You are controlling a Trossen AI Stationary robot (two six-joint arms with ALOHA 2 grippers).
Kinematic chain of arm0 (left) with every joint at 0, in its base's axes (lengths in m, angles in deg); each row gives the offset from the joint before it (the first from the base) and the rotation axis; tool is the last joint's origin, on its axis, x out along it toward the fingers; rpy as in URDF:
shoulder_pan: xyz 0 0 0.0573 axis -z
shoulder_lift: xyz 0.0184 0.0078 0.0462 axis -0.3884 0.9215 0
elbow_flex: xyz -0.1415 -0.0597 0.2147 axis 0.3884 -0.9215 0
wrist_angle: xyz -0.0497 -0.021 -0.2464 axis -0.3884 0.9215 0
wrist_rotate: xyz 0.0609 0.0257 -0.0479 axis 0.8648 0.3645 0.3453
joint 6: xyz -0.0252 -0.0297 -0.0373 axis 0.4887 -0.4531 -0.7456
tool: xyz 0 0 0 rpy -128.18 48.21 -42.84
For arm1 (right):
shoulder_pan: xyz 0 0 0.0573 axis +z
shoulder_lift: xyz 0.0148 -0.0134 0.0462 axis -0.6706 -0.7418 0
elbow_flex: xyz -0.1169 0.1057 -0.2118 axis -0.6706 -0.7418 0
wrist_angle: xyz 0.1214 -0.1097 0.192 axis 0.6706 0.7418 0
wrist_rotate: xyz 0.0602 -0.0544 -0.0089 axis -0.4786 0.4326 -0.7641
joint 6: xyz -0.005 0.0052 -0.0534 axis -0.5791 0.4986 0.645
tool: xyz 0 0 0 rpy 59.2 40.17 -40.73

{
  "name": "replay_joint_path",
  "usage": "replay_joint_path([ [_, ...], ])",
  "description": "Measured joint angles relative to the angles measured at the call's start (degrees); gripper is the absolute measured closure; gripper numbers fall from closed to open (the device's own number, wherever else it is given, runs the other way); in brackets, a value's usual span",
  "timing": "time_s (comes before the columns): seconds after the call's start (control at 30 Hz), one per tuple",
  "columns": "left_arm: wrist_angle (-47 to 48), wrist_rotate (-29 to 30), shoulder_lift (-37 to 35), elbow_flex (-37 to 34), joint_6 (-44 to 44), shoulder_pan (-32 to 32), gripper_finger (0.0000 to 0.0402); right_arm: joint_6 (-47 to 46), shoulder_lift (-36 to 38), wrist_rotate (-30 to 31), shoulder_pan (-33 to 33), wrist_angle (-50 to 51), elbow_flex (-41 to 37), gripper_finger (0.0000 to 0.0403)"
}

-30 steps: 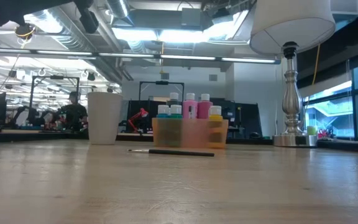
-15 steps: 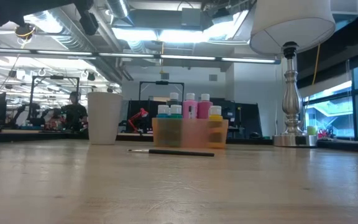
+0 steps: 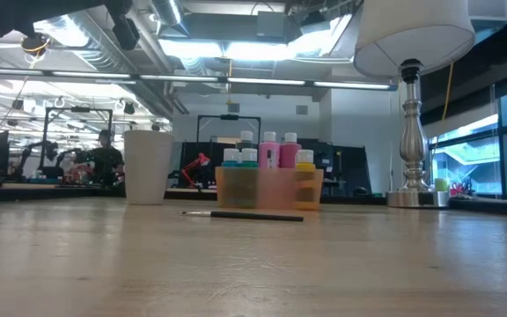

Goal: Pick & Place Paint Supplies
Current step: Put the yellow paint bottle into the orange bin

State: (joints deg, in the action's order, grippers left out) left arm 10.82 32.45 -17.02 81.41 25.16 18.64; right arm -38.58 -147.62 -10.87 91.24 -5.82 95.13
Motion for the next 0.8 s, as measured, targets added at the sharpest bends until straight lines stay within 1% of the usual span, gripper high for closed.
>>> replay_joint_path([
  [0.13, 0.15, 0.62, 0.01, 0.00, 0.02, 0.01, 0.0338, 8.27, 0.00, 3.87, -4.31, 9.81, 7.27, 0.0285],
  [0.23, 0.15, 1.40, 0.01, 0.00, 0.02, 0.01, 0.0338, 15.72, 0.01, 9.57, -8.97, 13.93, 13.26, 0.0285],
  [0.33, 0.15, 1.32, 0.01, 0.00, 0.02, -0.01, 0.0338, 23.95, 0.00, 15.01, -14.22, 14.08, 18.84, 0.0285],
  [0.5, 0.15, 0.45, -0.02, 0.00, -0.09, 0.01, 0.0338, 36.97, 0.02, 20.75, -23.74, 13.40, 25.45, 0.0285],
  [0.6, 0.12, -0.89, -0.35, 0.00, -1.27, -0.03, 0.0338, 44.90, 0.02, 20.48, -30.34, 10.50, 27.23, 0.0285],
  [0.7, -0.16, -3.21, -1.53, 0.00, -1.51, -0.66, 0.0338, 53.56, 0.02, 18.17, -36.38, 4.25, 27.34, 0.0285],
  [0.8, -0.43, -4.93, -3.76, 0.00, -1.51, -1.77, 0.0338, 59.96, 0.02, 15.71, -41.14, -0.61, 27.34, 0.0285],
])
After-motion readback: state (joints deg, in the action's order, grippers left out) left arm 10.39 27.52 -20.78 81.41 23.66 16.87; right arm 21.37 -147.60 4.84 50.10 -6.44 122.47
